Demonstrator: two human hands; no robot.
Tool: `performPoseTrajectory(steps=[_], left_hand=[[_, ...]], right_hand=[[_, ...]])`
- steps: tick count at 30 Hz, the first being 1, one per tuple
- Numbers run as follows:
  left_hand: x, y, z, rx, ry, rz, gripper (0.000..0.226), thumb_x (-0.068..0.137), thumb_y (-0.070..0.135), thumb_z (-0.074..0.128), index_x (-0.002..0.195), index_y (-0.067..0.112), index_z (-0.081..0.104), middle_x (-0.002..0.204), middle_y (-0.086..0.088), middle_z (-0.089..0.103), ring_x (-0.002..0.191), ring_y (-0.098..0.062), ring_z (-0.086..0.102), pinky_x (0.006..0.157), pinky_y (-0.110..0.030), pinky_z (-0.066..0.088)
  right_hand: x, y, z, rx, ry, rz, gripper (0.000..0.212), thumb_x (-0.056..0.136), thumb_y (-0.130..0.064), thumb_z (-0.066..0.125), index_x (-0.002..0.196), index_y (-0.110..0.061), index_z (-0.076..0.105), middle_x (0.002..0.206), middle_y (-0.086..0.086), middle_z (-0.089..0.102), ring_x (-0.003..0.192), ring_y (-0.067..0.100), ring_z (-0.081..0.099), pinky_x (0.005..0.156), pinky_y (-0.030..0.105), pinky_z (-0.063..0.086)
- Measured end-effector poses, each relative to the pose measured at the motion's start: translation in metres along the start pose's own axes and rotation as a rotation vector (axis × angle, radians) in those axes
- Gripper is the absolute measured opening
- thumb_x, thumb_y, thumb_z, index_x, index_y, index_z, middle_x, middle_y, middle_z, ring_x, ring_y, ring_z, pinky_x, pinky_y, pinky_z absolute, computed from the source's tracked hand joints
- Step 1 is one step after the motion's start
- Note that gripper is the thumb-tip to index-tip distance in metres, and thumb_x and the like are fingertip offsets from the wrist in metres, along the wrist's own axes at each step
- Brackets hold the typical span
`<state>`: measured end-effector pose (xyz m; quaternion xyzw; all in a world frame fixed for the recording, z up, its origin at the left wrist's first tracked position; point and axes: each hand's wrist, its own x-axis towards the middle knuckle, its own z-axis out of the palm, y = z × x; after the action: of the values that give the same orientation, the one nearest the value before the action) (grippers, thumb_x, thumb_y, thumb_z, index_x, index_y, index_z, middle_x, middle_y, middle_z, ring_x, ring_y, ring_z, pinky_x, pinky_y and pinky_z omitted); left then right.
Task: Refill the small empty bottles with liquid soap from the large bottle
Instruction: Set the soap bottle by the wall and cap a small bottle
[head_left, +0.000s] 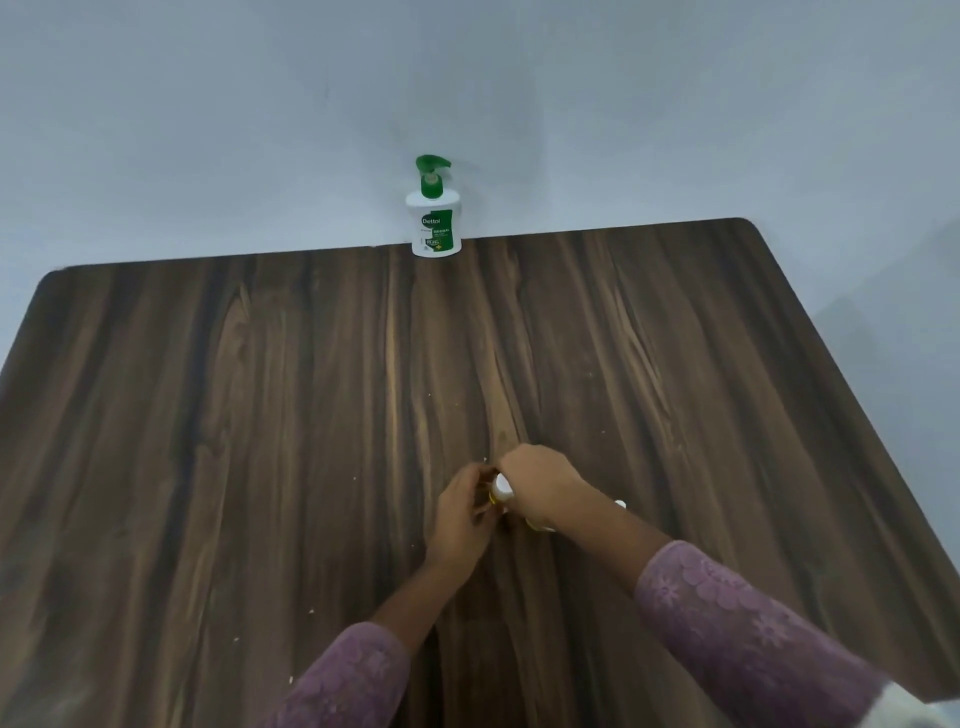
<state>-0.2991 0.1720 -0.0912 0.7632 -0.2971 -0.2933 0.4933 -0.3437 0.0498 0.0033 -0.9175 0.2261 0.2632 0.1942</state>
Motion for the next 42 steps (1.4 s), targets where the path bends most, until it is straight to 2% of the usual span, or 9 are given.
performPoseTrajectory(steps=[3, 7, 9, 12, 19, 25, 31, 34, 42], left_hand=[[0.019, -0.002, -0.004, 0.001, 0.037, 0.023, 0.029, 0.082, -0.004, 0.065, 0.104, 0.014, 0.061, 0.104, 0.002, 0.065, 0.098, -0.010, 0.064, 0.083, -0.032, 0.056], [0.060, -0.001, -0.013, 0.011, 0.063, 0.026, 0.025, 0.081, -0.007, 0.061, 0.093, 0.015, 0.060, 0.096, -0.001, 0.064, 0.091, -0.014, 0.065, 0.079, -0.039, 0.057], [0.085, 0.001, -0.019, 0.028, 0.096, 0.057, 0.025, 0.078, -0.008, 0.063, 0.091, 0.013, 0.061, 0.094, 0.001, 0.061, 0.089, -0.009, 0.063, 0.077, -0.033, 0.056], [0.128, 0.007, -0.026, 0.065, 0.147, 0.116, 0.031, 0.073, -0.016, 0.066, 0.092, 0.007, 0.063, 0.090, 0.005, 0.057, 0.086, 0.005, 0.059, 0.072, -0.009, 0.046], [0.218, 0.024, -0.028, 0.055, 0.221, 0.161, 0.037, 0.079, -0.014, 0.064, 0.111, 0.005, 0.065, 0.102, -0.003, 0.066, 0.090, 0.005, 0.062, 0.083, -0.010, 0.048], [0.301, 0.037, -0.009, -0.138, 0.377, 0.042, 0.029, 0.081, -0.011, 0.063, 0.101, 0.010, 0.066, 0.090, 0.004, 0.069, 0.082, 0.009, 0.064, 0.083, -0.015, 0.052], [0.359, 0.037, 0.004, -0.223, 0.520, 0.049, 0.033, 0.080, -0.014, 0.062, 0.107, 0.003, 0.070, 0.098, -0.005, 0.068, 0.080, 0.003, 0.064, 0.081, -0.015, 0.051], [0.373, 0.034, 0.007, -0.163, 0.526, 0.086, 0.046, 0.077, -0.019, 0.057, 0.115, 0.005, 0.068, 0.101, -0.010, 0.068, 0.088, -0.014, 0.066, 0.086, -0.023, 0.051], [0.389, 0.032, 0.013, -0.169, 0.531, 0.105, 0.049, 0.076, -0.014, 0.057, 0.120, 0.003, 0.064, 0.108, -0.011, 0.066, 0.096, -0.018, 0.064, 0.088, -0.013, 0.045]], right_hand=[[0.014, 0.005, -0.010, -0.035, 0.044, -0.038, 0.021, 0.092, -0.017, 0.056, 0.110, -0.007, 0.058, 0.114, 0.011, 0.061, 0.104, 0.028, 0.059, 0.086, 0.034, 0.046], [0.049, 0.016, -0.025, 0.049, 0.136, -0.053, 0.020, 0.086, -0.023, 0.062, 0.101, -0.011, 0.059, 0.105, 0.009, 0.063, 0.096, 0.027, 0.060, 0.070, 0.030, 0.040], [0.068, 0.023, -0.032, 0.127, 0.187, -0.051, 0.020, 0.084, -0.025, 0.065, 0.099, -0.013, 0.060, 0.103, 0.007, 0.063, 0.091, 0.024, 0.060, 0.069, 0.028, 0.039], [0.099, 0.039, -0.049, 0.250, 0.269, -0.053, 0.027, 0.081, -0.029, 0.068, 0.102, -0.013, 0.062, 0.103, 0.003, 0.061, 0.092, 0.020, 0.059, 0.072, 0.031, 0.045], [0.169, 0.072, -0.082, 0.414, 0.513, -0.087, 0.036, 0.078, -0.023, 0.073, 0.111, -0.011, 0.063, 0.106, 0.004, 0.059, 0.095, 0.020, 0.058, 0.078, 0.029, 0.046], [0.238, 0.097, -0.109, 0.702, 0.757, -0.039, 0.034, 0.075, -0.014, 0.078, 0.105, -0.011, 0.063, 0.099, 0.004, 0.068, 0.088, 0.017, 0.064, 0.080, 0.034, 0.055], [0.283, 0.106, -0.130, 0.890, 0.911, -0.022, 0.028, 0.073, -0.005, 0.079, 0.098, -0.008, 0.065, 0.094, 0.005, 0.068, 0.083, 0.011, 0.063, 0.071, 0.002, 0.043], [0.299, 0.109, -0.136, 0.883, 0.962, -0.035, 0.030, 0.073, -0.003, 0.079, 0.098, -0.008, 0.065, 0.095, 0.006, 0.068, 0.083, 0.013, 0.064, 0.074, 0.012, 0.049], [0.322, 0.113, -0.143, 0.923, 0.973, -0.029, 0.032, 0.071, -0.005, 0.080, 0.095, -0.011, 0.061, 0.092, 0.003, 0.069, 0.085, 0.016, 0.066, 0.080, 0.036, 0.056]])
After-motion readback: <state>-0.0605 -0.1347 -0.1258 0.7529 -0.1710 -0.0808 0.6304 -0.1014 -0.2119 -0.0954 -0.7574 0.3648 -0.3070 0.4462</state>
